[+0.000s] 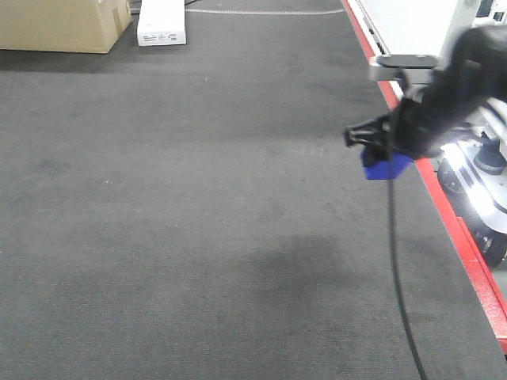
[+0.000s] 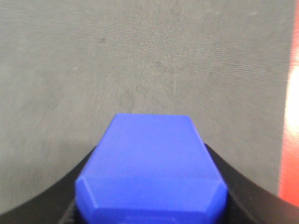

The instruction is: Pour parts from conveyor to right shelf

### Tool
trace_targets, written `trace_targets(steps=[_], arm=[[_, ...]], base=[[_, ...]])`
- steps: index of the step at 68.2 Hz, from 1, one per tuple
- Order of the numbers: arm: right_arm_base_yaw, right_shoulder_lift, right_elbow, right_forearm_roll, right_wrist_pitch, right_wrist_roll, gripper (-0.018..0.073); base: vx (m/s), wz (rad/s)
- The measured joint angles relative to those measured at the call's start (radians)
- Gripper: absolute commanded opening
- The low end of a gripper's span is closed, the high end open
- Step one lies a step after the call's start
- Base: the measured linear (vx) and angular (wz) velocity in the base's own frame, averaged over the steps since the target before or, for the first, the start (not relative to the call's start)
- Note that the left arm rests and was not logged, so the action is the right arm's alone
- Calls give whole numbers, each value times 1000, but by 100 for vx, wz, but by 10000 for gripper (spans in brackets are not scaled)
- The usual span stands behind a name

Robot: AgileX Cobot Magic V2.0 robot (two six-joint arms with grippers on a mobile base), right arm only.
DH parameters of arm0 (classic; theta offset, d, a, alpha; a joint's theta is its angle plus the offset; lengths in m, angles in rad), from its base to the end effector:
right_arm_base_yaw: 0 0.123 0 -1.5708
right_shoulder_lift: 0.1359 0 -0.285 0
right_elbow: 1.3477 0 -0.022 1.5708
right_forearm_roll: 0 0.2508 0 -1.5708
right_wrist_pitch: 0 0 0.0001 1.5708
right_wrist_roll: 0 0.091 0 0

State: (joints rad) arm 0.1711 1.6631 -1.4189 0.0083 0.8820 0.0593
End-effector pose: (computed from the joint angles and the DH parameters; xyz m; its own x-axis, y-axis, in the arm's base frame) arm 0.3563 0.0622 0.3046 -0.8587 -0.0829 -0.5057 -0.1183 0.9922 0.0382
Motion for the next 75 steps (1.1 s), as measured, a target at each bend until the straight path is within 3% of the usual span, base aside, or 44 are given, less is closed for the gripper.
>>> trace_targets(steps=[20,38,61,75], arm=[[0,-485,488,0,-307,-19,-11],[0,-903,822,-55,-460,-23,-11],[0,-1368,1036,-100,-482,-23,-11],[0,-1435,1069,-100,-477,-23,-11]], base=[[0,0],[0,0],[0,0],[0,0]])
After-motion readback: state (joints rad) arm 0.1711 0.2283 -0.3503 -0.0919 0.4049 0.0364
